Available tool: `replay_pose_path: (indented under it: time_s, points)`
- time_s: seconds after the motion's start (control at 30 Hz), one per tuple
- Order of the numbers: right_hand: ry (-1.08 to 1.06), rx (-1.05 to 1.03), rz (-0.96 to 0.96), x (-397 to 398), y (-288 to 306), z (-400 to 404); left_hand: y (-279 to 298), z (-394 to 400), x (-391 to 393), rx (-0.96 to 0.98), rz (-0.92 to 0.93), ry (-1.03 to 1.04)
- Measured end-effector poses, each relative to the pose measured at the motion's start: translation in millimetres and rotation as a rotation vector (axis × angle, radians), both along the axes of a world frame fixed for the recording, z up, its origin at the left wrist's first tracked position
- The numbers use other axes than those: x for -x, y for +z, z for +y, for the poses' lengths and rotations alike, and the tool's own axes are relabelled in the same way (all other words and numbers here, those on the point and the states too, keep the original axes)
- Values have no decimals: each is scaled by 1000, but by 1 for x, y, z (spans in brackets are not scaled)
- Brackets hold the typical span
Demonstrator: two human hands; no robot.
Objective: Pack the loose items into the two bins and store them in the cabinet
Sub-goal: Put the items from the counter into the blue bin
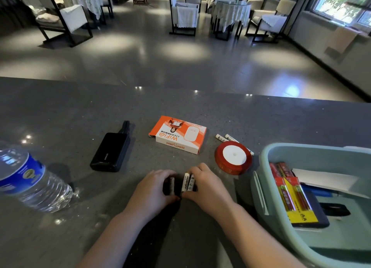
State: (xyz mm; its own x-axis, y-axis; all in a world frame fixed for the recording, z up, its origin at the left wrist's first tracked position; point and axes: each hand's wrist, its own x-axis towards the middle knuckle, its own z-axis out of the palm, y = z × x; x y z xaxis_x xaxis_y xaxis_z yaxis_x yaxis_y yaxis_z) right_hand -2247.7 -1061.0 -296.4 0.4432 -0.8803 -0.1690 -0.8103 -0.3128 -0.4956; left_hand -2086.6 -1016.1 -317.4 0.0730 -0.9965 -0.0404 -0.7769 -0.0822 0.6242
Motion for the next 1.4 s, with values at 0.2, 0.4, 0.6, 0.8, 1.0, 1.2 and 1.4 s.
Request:
replay_pose_path:
  time_s: [0.2, 0.4, 0.6, 0.8, 1.0, 1.2, 1.4]
  points:
    - [-151, -42, -217, 12, 39, 28, 15, 8, 7, 42, 400, 195]
    - [-190, 51, -554, 76, 98, 66, 68, 15, 51, 190, 573, 150]
    - [-448, 156, -571, 201, 115, 60, 101, 25, 122, 215, 569, 86]
    - [-569, 177, -306, 301, 94, 24, 109, 20, 194, 202, 490, -25]
    - [-469, -17, 143, 307, 75, -27, 107, 6, 252, 217, 365, -77]
    - [-397, -39, 364, 290, 50, -67, 106, -6, 268, 189, 167, -68]
    - [-368, -16, 462, 284, 35, -75, 102, -11, 266, 165, 101, -72]
